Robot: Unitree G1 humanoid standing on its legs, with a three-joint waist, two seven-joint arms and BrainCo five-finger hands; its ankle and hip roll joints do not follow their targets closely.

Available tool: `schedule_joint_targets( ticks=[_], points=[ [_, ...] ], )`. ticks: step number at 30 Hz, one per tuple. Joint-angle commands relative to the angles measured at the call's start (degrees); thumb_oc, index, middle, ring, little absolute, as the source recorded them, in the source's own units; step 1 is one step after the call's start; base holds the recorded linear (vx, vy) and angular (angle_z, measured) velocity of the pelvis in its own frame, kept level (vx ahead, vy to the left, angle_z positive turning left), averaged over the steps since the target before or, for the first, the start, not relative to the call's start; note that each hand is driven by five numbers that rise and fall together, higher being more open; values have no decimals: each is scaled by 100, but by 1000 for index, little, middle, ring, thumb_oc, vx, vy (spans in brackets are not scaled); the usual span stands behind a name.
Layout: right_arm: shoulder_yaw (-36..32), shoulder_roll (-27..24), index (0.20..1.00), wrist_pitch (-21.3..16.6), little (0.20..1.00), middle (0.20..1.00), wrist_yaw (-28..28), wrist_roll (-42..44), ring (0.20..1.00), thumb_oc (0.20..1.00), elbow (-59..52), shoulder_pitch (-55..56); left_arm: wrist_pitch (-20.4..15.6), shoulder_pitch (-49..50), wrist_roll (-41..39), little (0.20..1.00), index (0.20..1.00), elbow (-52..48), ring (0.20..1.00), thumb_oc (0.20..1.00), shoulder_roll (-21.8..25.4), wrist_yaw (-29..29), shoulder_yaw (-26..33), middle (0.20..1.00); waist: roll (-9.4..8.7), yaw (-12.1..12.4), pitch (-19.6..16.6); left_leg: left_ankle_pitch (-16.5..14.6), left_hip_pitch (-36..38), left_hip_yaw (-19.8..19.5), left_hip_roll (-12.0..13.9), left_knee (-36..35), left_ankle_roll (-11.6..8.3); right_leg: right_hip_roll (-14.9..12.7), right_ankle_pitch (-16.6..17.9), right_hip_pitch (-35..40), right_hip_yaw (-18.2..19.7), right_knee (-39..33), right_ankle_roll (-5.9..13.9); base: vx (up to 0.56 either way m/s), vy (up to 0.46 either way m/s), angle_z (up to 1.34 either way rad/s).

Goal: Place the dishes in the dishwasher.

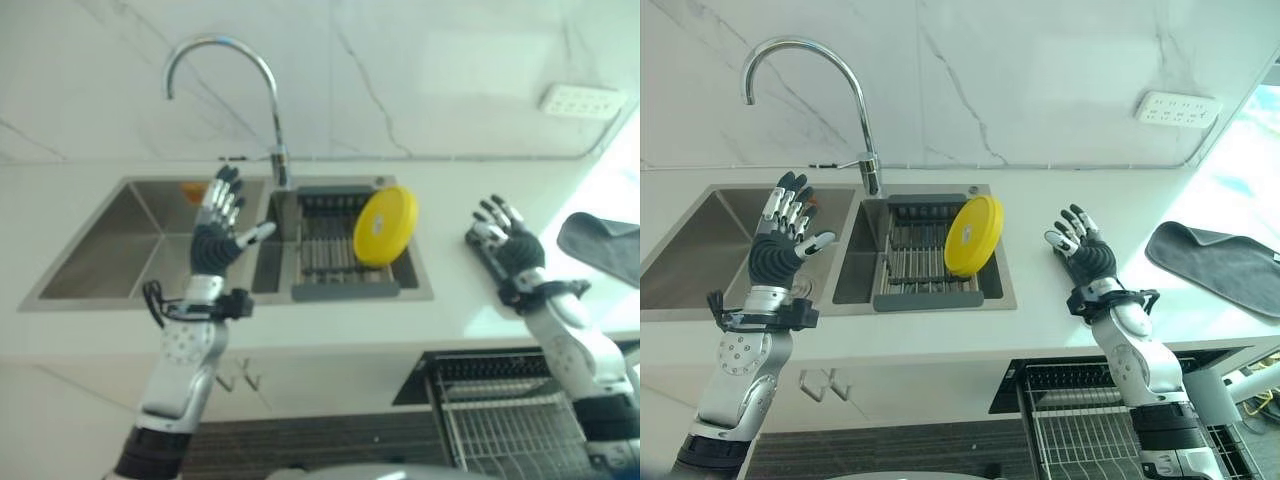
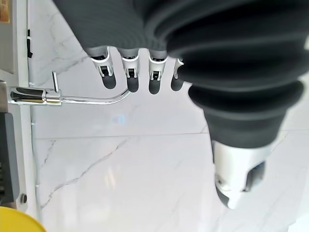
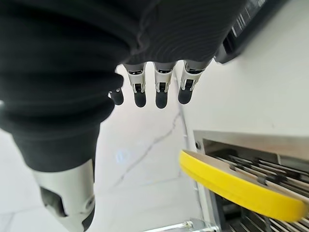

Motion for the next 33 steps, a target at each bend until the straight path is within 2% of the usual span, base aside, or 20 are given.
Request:
schedule_joint_targets(
  ticks=[1,15,33],
  points=[
    [-139,-96,1000,-197,1000,1000,-45,36,1000,1000,121,-643,-323,-331,42,1000,1000,66,1000,1000,308,7,-35,1000,-99,122,-51,-318,45,-344,-197,0,104,37,-281,313,-155,8,138,-9,8,10],
    [106,-49,1000,365,1000,1000,-383,458,1000,1000,1037,-1246,-243,-493,-102,1000,1000,103,1000,1000,389,90,-154,1000,-97,320,-12,-307,66,-471,-244,0,111,15,-323,428,-308,8,117,-3,17,7],
    [470,49,1000,412,1000,1000,-479,1076,1000,1000,1820,-1856,-194,-677,-122,1000,1000,163,1000,1000,486,275,-299,1000,-75,501,16,-282,85,-561,-284,0,108,-3,-350,522,-462,8,103,1,1,6]
  ],
)
